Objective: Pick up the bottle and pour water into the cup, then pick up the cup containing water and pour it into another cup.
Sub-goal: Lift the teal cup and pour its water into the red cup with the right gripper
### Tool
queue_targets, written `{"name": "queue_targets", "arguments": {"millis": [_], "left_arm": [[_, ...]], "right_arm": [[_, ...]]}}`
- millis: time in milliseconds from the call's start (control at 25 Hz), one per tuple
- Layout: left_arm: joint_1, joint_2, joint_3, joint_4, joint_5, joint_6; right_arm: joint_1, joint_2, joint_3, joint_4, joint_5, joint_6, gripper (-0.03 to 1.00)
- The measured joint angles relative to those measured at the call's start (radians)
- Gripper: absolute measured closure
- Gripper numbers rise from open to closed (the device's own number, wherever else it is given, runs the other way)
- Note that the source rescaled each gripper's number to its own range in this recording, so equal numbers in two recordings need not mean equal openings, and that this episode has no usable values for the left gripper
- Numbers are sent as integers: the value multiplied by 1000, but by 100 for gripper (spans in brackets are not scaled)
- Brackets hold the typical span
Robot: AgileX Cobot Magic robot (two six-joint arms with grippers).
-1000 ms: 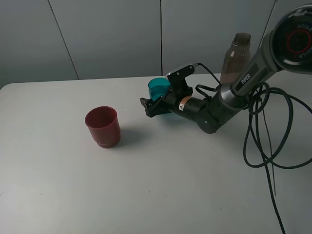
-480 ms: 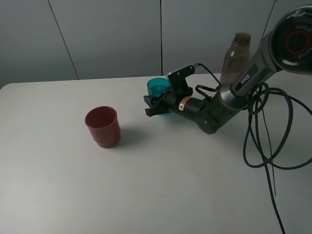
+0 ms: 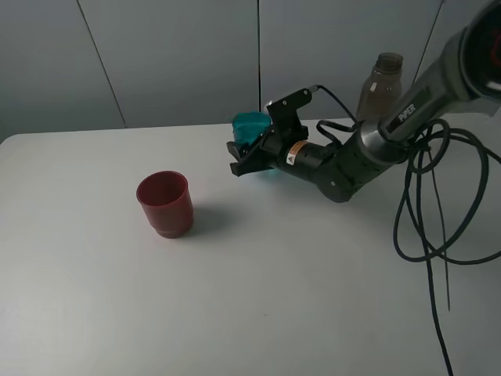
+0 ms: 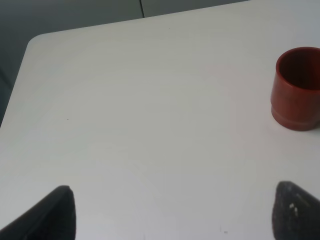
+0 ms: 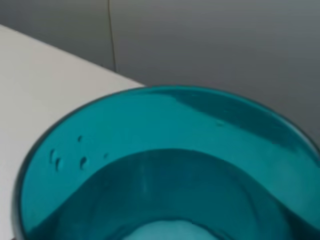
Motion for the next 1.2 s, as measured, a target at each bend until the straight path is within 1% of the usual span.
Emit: {"name": "queue_targets", "arguments": {"millis": [160, 320, 520, 720, 760, 800, 1200], "left_arm": [[0, 0, 0, 0, 0, 0], [0, 0, 0, 0, 0, 0], [0, 0, 0, 0, 0, 0], [0, 0, 0, 0, 0, 0], [0, 0, 0, 0, 0, 0], [0, 0, 0, 0, 0, 0], [0, 0, 0, 0, 0, 0]], "right_arm": [[4, -49, -32, -46, 82, 3, 91], [32, -54, -83, -102, 109, 19, 91], [79, -54, -146, -134, 152, 26, 91], [111, -54, -185, -194, 157, 26, 91], [115, -54, -187, -207, 157, 24, 89], [120, -54, -189, -214, 157, 18, 91], [141, -54, -189, -290, 157, -69, 91]]}}
